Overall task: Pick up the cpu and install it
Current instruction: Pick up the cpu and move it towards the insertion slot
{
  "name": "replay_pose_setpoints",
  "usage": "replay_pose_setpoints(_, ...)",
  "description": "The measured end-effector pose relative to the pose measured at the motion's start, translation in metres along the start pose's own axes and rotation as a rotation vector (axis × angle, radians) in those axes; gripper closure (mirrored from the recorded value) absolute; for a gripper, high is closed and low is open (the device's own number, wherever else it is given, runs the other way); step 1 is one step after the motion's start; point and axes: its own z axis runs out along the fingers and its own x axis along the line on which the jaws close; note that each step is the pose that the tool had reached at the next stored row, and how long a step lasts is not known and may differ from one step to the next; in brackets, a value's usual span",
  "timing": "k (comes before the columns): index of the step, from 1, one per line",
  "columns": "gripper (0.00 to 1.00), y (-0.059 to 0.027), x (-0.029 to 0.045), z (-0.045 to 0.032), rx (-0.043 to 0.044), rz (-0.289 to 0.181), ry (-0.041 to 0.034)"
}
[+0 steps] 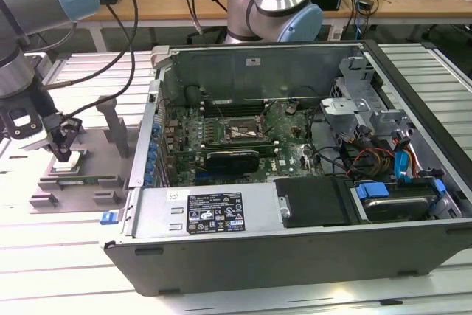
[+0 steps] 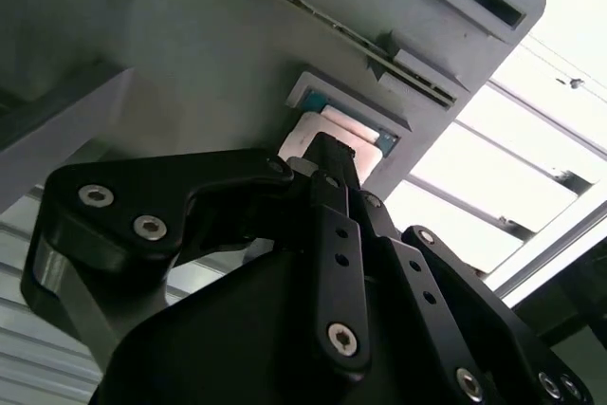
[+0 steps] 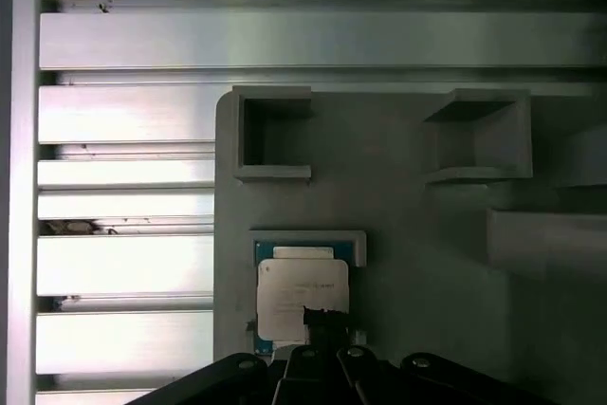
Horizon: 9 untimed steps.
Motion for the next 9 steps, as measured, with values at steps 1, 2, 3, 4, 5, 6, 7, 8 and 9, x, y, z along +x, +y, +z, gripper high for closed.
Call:
replay_pose_setpoints(1, 0.89, 0.0, 0.0007, 0.0011, -0.0001, 0.0, 0.0001)
replay_pose_setpoints(2, 0.89, 0.0001, 0.0011, 0.0019, -0.0002, 0.0, 0.0001)
replay_pose_setpoints(3, 0.89, 0.0001, 0.0016, 0.0028, -0.0003, 0.0, -0.0001)
replay_pose_setpoints(4, 0.89, 0.0, 0.0018, 0.0032, -0.0003, 0.0, -0.0001)
replay_pose_setpoints(5, 0.89, 0.0, 0.0025, 0.0045, -0.0003, 0.0, -0.0001)
replay_pose_setpoints(6, 0.89, 0.0003, 0.0034, 0.0056, -0.0002, 0.0, 0.0)
replay_pose_setpoints(7, 0.89, 0.0007, 0.0043, 0.0062, -0.0003, 0.0, 0.0)
replay_pose_setpoints(8, 0.89, 0.0009, 0.005, 0.0068, -0.0004, 0.0, -0.0002)
replay_pose_setpoints(9, 0.89, 0.0009, 0.0051, 0.0067, -0.0002, 0.0, 0.0)
